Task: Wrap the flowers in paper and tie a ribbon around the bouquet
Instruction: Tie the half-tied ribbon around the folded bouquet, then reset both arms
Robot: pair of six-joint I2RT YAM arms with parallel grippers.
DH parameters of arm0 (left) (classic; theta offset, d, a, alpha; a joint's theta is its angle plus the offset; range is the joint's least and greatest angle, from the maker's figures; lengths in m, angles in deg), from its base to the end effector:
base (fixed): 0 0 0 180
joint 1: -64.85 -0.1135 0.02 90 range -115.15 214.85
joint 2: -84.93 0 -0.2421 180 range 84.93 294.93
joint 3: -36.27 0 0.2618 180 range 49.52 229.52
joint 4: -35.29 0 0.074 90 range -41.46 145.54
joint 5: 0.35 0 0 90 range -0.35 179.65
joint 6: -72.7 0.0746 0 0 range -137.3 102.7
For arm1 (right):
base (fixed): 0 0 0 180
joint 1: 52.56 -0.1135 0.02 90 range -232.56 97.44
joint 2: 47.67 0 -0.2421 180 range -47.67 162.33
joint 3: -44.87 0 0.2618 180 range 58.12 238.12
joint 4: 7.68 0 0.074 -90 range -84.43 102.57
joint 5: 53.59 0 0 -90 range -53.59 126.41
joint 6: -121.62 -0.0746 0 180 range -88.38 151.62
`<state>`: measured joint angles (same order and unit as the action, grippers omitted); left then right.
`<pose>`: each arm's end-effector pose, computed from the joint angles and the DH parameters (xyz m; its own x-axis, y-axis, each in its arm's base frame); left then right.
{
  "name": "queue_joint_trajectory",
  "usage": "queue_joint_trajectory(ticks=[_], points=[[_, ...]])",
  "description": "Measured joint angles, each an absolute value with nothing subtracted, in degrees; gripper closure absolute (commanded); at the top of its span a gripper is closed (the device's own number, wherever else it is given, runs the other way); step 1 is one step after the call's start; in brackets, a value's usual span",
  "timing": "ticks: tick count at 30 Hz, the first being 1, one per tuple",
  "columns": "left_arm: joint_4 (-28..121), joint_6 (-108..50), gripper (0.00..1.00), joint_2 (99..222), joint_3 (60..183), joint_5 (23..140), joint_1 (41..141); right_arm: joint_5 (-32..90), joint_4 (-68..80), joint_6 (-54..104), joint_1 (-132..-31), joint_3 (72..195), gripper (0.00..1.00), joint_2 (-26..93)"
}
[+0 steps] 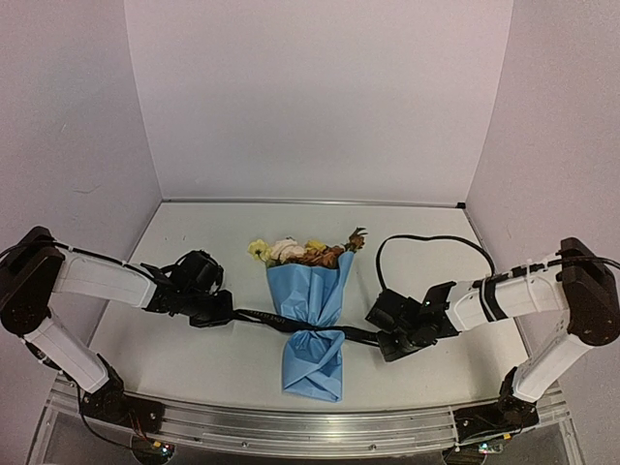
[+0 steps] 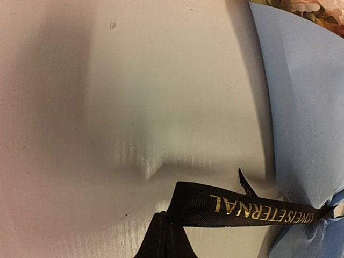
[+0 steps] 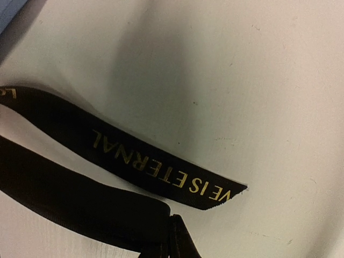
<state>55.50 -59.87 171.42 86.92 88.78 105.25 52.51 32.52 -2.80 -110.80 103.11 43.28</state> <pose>0.2280 -0.1956 0.0786 -0.9080 -0.1155 -0.4028 0.0547 0.9204 -0.3871 0.1687 0.2332 0.0749 -0.8525 -0.3454 -0.3923 -0.3541 0.9337 -0.0525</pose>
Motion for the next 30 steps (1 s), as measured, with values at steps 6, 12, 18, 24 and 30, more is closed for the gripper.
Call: queue_joint_trajectory(ticks=[6,12,18,24,30], points=[[55.4,-56.7,0.94,169.3,86.9,87.3,104.7,48.5,37.3,-0.4,-110.4,106.2,0.73,42.8],[56.0,-53.1,0.55,167.8,88.8,86.7,107.2,43.5,40.4,1.0,-110.1,110.6,0.47,40.6],[56.1,-51.1,0.23,165.4,91.1,87.6,109.5,41.1,40.9,1.4,-110.0,112.2,0.28,38.0],[57.5,-50.2,0.0,160.1,93.1,91.0,109.4,40.0,41.6,0.9,-107.5,112.9,0.02,34.4],[58.0,-49.4,0.0,158.0,99.2,94.1,109.4,42.8,42.5,1.8,-105.2,112.9,0.02,27.7]])
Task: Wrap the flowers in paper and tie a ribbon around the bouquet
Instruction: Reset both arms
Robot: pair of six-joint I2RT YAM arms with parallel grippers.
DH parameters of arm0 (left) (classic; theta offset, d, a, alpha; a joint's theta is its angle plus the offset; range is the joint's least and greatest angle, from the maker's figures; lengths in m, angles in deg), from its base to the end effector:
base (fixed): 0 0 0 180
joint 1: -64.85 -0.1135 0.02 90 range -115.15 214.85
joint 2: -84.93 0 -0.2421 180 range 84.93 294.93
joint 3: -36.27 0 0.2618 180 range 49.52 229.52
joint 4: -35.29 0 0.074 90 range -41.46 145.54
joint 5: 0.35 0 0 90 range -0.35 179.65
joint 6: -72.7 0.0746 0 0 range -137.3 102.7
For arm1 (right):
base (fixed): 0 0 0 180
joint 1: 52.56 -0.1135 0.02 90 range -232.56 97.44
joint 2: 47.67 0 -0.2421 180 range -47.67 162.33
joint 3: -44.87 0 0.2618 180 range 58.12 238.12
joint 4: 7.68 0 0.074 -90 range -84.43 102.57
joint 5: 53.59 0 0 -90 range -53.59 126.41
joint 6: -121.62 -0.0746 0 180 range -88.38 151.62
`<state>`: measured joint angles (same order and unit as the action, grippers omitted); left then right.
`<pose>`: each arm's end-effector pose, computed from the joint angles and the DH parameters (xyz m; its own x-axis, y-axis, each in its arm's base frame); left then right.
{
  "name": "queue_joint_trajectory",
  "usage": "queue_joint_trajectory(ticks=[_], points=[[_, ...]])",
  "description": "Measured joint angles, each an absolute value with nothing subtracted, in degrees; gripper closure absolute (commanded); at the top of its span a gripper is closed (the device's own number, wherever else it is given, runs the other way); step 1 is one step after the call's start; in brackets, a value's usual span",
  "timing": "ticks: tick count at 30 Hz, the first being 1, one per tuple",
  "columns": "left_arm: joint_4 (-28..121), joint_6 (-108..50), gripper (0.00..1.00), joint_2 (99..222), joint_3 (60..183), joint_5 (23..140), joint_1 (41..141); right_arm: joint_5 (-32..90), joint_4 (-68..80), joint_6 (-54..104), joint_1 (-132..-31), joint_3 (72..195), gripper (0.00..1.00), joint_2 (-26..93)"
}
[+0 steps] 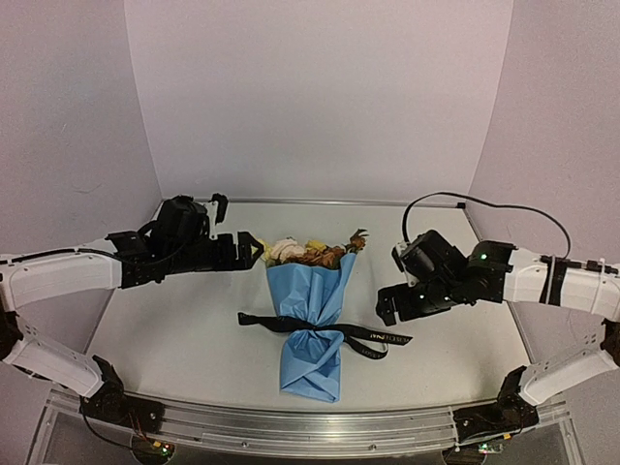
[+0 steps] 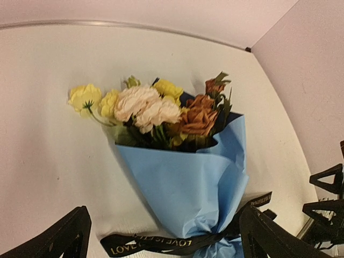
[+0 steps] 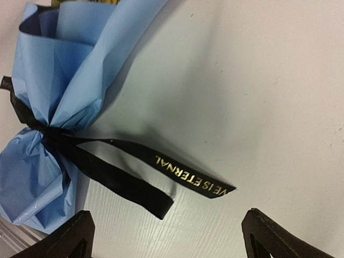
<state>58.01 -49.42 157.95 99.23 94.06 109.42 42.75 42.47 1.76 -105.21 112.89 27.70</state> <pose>0.2404 -0.2288 0.2190 -0.6742 -0.0800 -0.7342 0.3485 0.8420 -0.4118 0.1874 0.2320 0.1893 -0.8192 -0.2578 -0.5123 -0.3992 0.8976 0.1867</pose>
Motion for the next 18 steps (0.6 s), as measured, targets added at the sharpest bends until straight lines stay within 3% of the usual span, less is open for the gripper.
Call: queue_joint_trajectory(ticks=[18], points=[[60.1,-52.3,0.0,157.2,105.7,105.0,109.4,58.9,50.5,4.2,-104.6,113.5,0.02,15.7]])
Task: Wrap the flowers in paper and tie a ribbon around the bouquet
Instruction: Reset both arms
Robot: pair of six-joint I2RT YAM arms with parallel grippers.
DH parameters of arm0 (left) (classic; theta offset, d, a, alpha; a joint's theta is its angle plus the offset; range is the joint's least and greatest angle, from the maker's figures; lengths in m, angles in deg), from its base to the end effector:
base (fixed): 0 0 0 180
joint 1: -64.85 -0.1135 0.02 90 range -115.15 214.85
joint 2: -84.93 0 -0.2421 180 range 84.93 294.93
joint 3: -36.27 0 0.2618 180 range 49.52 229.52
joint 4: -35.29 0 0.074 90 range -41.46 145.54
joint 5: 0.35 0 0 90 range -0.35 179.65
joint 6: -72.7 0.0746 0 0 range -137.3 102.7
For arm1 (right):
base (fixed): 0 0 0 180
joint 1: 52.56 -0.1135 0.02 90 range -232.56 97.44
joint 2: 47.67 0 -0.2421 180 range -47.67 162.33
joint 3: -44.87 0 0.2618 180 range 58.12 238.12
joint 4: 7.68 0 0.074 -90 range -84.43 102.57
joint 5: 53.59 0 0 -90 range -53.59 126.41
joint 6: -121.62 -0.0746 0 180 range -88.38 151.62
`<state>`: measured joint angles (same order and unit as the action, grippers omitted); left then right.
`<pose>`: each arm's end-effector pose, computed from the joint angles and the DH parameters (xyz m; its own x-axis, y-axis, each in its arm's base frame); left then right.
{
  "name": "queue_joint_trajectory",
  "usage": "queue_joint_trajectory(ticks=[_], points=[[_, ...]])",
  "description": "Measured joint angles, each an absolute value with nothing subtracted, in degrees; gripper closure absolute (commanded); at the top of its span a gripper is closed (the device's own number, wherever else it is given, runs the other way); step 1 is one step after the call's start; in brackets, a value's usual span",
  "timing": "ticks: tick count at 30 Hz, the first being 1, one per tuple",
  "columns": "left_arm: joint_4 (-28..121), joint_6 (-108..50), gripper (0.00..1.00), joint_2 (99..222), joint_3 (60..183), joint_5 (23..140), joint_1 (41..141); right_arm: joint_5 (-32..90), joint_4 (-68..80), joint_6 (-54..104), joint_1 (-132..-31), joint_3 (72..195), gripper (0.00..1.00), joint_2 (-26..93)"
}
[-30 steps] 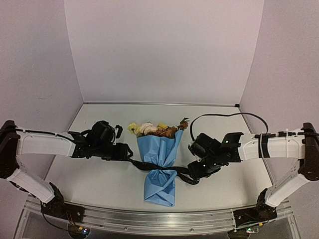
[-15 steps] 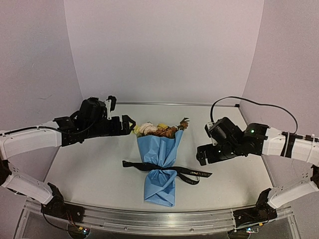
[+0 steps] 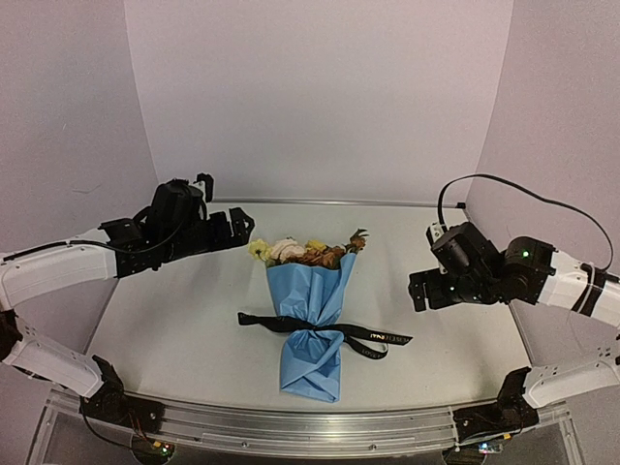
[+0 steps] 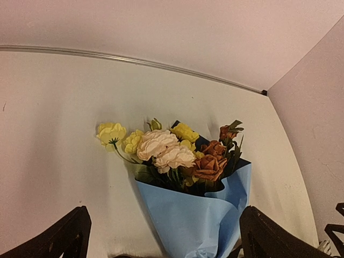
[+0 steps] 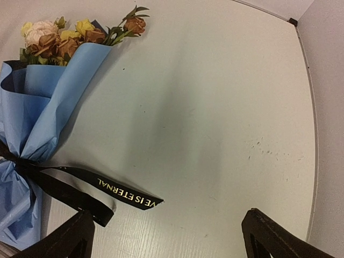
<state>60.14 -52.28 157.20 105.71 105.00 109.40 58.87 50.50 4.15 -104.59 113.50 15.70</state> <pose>0.2540 -0.2223 0.2634 -0.5633 -0.2212 -0.7961 0.2276 0.8846 -0.4069 0.1814 0.1861 0.2399 -0.7062 -0.2120 -0.6755 -0.2942 0.9557 0.0077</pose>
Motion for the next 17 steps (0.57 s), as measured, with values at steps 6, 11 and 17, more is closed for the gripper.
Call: queue_joint_trajectory(ticks=[6,11,17], points=[[60.7,-52.2,0.0,157.2,107.7,106.1,109.4,59.7,50.9,4.6,-104.6,113.5,0.02,15.7],[61.4,-51.9,0.0,157.2,107.7,106.4,109.4,59.8,51.6,4.6,-104.6,113.5,0.02,15.7],[61.6,-51.8,0.0,157.1,107.7,106.4,109.4,60.0,52.1,4.6,-104.6,113.5,0.02,15.7]])
